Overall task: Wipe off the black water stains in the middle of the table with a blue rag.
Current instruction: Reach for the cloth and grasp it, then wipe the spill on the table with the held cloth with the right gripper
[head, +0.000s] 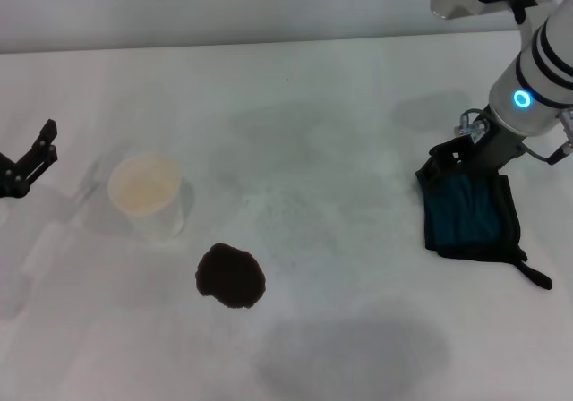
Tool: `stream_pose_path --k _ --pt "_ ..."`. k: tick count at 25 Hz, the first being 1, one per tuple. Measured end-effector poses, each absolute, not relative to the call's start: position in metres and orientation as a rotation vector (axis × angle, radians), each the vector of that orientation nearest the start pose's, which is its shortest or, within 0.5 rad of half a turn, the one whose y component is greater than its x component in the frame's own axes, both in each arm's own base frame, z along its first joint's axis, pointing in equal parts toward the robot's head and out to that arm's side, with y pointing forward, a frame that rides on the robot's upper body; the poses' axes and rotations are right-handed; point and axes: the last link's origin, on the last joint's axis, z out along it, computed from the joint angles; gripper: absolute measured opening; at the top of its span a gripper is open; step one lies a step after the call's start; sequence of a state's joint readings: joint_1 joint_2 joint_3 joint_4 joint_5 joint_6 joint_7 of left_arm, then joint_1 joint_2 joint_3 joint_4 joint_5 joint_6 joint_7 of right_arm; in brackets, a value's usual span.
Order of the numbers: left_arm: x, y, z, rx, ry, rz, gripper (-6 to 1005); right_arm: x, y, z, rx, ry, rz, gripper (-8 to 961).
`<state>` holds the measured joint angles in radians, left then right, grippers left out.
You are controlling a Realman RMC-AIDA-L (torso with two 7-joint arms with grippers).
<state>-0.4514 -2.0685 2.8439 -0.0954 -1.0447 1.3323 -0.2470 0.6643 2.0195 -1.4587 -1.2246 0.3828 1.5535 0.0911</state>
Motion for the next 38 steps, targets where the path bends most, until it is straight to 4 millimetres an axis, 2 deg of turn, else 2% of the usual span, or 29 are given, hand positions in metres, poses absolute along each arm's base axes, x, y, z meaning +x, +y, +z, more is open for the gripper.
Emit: stream_pose_path --k 3,11,27,32,38 --pt "-0.339 0.310 -0.007 -1.906 -0.294 -0.603 865 0.217 0.370 0.009 -1.950 1.551 -0.567 629" --pt "-0.340 0.313 -0.004 -1.902 -0.277 -0.586 866 0.237 0.371 -0.004 -1.932 1.588 -0.609 625" --pt "-0.342 0.318 0.002 -1.894 -0.267 -0.570 865 0.246 0.372 -0.014 -1.911 1.602 -0.685 589" --pt "-0.341 0.319 0.002 -1.896 -0.270 -0.565 865 0.243 0.374 -0.013 -1.912 1.610 -0.667 484" --pt "-0.339 0.323 0.001 -1.899 -0.263 -0.568 865 0.235 0.377 -0.014 -1.942 1.575 -0.654 257"
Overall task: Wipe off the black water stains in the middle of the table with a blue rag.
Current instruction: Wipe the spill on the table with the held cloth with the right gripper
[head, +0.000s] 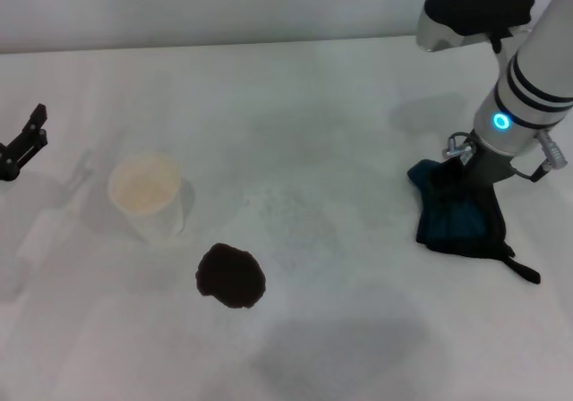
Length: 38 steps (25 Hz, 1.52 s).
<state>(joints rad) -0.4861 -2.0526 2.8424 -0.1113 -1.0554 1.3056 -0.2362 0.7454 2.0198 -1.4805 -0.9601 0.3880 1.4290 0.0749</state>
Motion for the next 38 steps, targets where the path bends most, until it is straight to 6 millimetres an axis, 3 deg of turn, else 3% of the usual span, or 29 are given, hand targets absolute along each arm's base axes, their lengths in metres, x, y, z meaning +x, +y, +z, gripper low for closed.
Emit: stream_pose_path --k 3,9,17,27,33,38 --pt "-0.336 0.326 0.001 -1.901 -0.256 -0.574 865 0.232 0.376 -0.018 -1.958 1.542 -0.671 116" --pt "-0.336 0.327 0.002 -1.901 -0.250 -0.571 865 0.223 0.376 -0.025 -2.006 1.511 -0.665 106" --pt "-0.332 0.330 0.003 -1.881 -0.254 -0.590 864 0.164 0.367 -0.061 -2.267 1.410 -0.512 107" --pt "-0.331 0.333 0.005 -1.887 -0.231 -0.575 864 0.124 0.349 -0.111 -2.485 1.310 -0.378 104" --pt "-0.332 0.333 0.005 -1.883 -0.231 -0.575 864 0.117 0.336 -0.135 -2.568 1.262 -0.348 103" --pt "-0.341 0.313 0.000 -1.869 -0.269 -0.587 863 0.121 0.325 -0.146 -2.618 1.238 -0.303 102"
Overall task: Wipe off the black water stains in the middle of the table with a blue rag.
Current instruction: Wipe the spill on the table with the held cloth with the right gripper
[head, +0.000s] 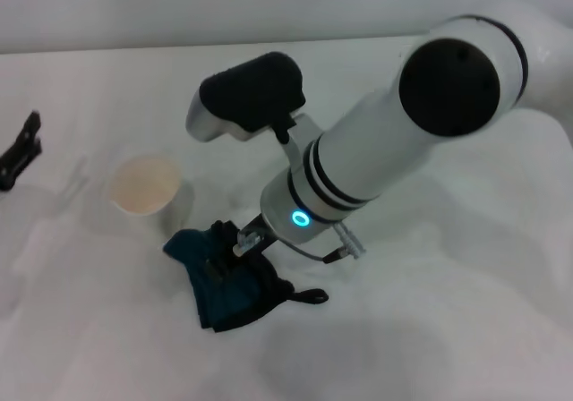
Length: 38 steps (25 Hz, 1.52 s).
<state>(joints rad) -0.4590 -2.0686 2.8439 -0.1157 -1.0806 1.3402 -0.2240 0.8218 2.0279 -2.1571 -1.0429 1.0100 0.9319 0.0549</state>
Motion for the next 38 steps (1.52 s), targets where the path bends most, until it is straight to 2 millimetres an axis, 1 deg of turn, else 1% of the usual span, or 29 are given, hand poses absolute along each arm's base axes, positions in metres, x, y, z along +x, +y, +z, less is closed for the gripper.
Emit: stream_pose_path --k 4,7,9,11,14,16,19,21,24,26,30,34,38 --pt "-0.355 0.285 0.000 -1.834 -0.311 -0.587 863 0.123 0.319 -0.150 -2.660 1.203 -0.289 101" --pt "-0.365 0.273 0.005 -1.791 -0.342 -0.576 863 0.127 0.319 -0.150 -2.673 1.164 -0.303 101" --pt "-0.375 0.261 0.013 -1.734 -0.365 -0.567 863 0.127 0.324 -0.147 -2.675 1.129 -0.305 100" --pt "-0.380 0.253 0.018 -1.698 -0.375 -0.561 863 0.127 0.331 -0.142 -2.663 1.101 -0.311 100" --pt "-0.386 0.246 0.024 -1.660 -0.387 -0.549 863 0.137 0.344 -0.129 -2.604 1.057 -0.358 99" --pt "-0.388 0.244 0.024 -1.650 -0.391 -0.546 863 0.146 0.350 -0.121 -2.561 1.043 -0.398 99" --pt "-0.388 0.244 0.024 -1.648 -0.393 -0.547 862 0.153 0.353 -0.115 -2.533 1.049 -0.408 99" --pt "-0.388 0.245 0.024 -1.646 -0.394 -0.547 862 0.155 0.352 -0.115 -2.532 1.049 -0.411 98" --pt "-0.386 0.249 0.025 -1.642 -0.391 -0.550 862 0.156 0.344 -0.123 -2.557 1.024 -0.437 98" --pt "-0.385 0.252 0.026 -1.642 -0.386 -0.554 862 0.153 0.337 -0.129 -2.588 1.014 -0.440 97" --pt "-0.382 0.257 0.027 -1.641 -0.368 -0.556 862 0.136 0.323 -0.144 -2.674 0.958 -0.423 97" --pt "-0.379 0.260 0.027 -1.641 -0.341 -0.551 862 0.121 0.313 -0.154 -2.731 0.890 -0.421 96" --pt "-0.376 0.262 0.026 -1.642 -0.328 -0.553 862 0.117 0.303 -0.163 -2.762 0.839 -0.428 96"
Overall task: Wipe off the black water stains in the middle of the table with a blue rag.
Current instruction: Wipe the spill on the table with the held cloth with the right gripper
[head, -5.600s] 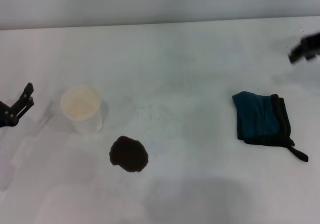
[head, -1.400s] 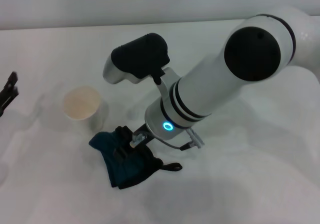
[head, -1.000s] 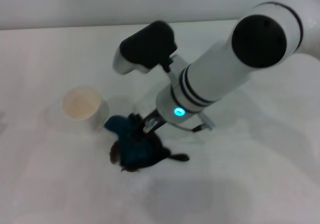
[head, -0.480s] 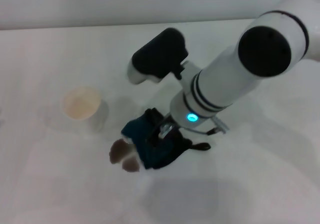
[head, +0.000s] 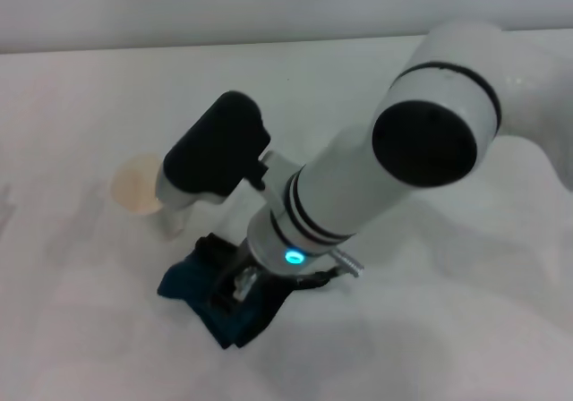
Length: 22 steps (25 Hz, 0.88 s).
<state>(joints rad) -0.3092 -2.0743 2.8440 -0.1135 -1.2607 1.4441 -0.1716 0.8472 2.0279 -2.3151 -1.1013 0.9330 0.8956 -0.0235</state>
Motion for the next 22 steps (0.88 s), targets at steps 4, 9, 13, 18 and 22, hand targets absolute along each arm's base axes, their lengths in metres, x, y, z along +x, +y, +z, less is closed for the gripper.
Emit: stream_pose_path --k 4,9,13,18,22 --pt "-0.375 0.261 0.022 -1.642 -0.336 -0.565 861 0.117 0.298 -0.168 -2.781 0.811 -0.440 96" --pt "-0.379 0.253 0.021 -1.634 -0.353 -0.558 861 0.114 0.303 -0.168 -2.773 0.767 -0.438 97" --pt "-0.384 0.243 0.025 -1.608 -0.362 -0.553 861 0.109 0.322 -0.155 -2.716 0.715 -0.457 97" --pt "-0.385 0.241 0.027 -1.592 -0.361 -0.556 861 0.122 0.348 -0.132 -2.594 0.699 -0.543 97" --pt "-0.383 0.242 0.027 -1.592 -0.355 -0.562 862 0.136 0.361 -0.120 -2.538 0.729 -0.587 97"
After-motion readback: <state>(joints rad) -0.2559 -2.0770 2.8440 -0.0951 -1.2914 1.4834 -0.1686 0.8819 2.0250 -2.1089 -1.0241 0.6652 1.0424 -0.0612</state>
